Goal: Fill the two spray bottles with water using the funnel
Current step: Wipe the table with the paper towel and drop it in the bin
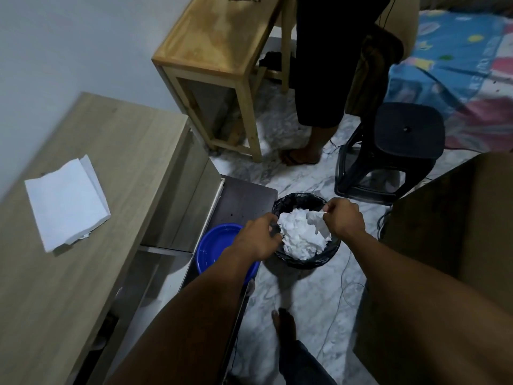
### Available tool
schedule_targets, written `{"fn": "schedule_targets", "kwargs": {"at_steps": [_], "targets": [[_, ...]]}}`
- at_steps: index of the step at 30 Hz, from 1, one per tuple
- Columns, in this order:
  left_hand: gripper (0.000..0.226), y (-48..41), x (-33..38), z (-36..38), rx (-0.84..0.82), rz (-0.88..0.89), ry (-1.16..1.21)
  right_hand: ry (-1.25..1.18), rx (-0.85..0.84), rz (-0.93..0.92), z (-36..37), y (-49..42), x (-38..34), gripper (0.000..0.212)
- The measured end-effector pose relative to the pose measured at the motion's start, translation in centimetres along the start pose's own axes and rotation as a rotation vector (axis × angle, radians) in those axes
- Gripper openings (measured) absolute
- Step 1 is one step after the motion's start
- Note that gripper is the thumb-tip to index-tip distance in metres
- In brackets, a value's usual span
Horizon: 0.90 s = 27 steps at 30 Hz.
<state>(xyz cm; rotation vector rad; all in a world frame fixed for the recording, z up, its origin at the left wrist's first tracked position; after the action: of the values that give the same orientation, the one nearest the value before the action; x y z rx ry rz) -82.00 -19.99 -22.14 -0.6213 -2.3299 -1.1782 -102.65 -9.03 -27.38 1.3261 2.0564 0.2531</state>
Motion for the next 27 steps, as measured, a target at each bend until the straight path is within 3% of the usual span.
{"fn": "schedule_targets", "kwargs": {"at_steps": [6, 11, 18, 23, 27], "targets": [[0.047, -0.1, 0.3, 0.0, 0.017, 0.011, -0.010, -0.003, 0.002, -0.048, -0.3, -0.7, -0.4, 0.012], [0.049, 0.0, 0.3, -0.2, 0.024, 0.018, -0.008, 0.084, -0.113, -0.048, 0.6, -0.6, -0.5, 0.035], [0.051, 0.8, 0.5, -1.3, 0.055, 0.021, -0.025, 0.038, -0.176, -0.092, 1.1, -0.2, -0.9, 0.020], [0.059, 3.0, 0.5, -4.0, 0.099, 0.012, -0.015, 0.104, -0.238, -0.214, 0.2, 1.7, -6.3, 0.011], [0.059, 6.8, -1.1, -8.6, 0.237, 0.014, 0.037, 0.236, -0.308, -0.379, 1.2, 4.8, -13.6, 0.026]]}}
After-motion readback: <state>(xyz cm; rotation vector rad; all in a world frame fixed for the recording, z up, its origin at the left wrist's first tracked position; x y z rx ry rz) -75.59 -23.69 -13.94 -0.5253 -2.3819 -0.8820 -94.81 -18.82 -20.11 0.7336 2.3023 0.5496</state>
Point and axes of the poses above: each hand's wrist, its own y-axis away from the middle knuckle, its own z-axis out of the palm, x = y × z, the point moved 7 cm from there along -y, towards the middle knuckle, and after that the axes turned 5 degrees about y, right-handed, at the moved point
